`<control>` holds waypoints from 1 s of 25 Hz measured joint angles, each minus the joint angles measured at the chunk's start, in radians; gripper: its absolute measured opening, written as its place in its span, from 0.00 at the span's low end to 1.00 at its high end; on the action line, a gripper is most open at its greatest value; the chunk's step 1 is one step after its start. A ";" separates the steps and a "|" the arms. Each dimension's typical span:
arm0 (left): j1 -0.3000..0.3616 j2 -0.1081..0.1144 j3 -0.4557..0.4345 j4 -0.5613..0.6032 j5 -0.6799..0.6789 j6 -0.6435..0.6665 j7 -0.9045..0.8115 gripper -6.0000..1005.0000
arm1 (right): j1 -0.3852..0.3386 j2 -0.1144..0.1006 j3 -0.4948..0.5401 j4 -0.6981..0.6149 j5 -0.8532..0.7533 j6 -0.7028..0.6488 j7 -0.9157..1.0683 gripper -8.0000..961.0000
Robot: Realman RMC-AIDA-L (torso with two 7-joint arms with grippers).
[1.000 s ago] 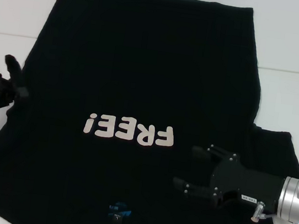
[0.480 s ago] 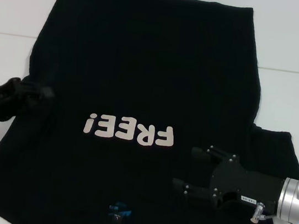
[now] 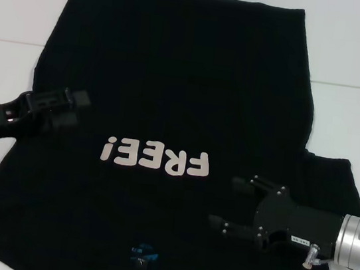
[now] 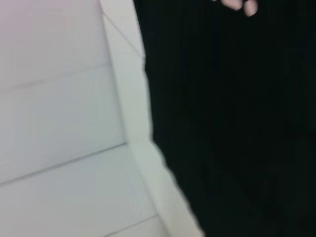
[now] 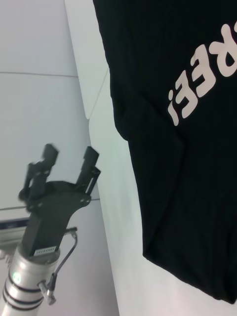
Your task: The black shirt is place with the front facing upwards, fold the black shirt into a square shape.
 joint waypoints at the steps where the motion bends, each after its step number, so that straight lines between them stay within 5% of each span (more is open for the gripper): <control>1: 0.008 -0.001 -0.001 0.002 -0.022 0.035 0.087 0.59 | -0.001 0.000 0.002 0.000 0.000 0.000 0.000 0.95; 8: 0.077 -0.034 0.060 0.037 -0.036 0.141 0.603 0.81 | -0.013 -0.005 0.005 -0.004 0.032 -0.002 0.043 0.95; 13: 0.153 -0.092 0.141 0.142 -0.015 0.065 0.838 0.91 | -0.024 -0.013 0.004 -0.067 0.031 0.003 0.226 0.95; 18: 0.229 -0.151 0.156 0.259 -0.017 0.008 1.033 0.94 | -0.067 -0.026 0.003 -0.252 -0.042 -0.011 0.563 0.95; 25: 0.244 -0.162 0.157 0.284 -0.023 0.026 1.054 0.94 | -0.045 -0.055 0.062 -0.589 -0.435 -0.084 1.175 0.95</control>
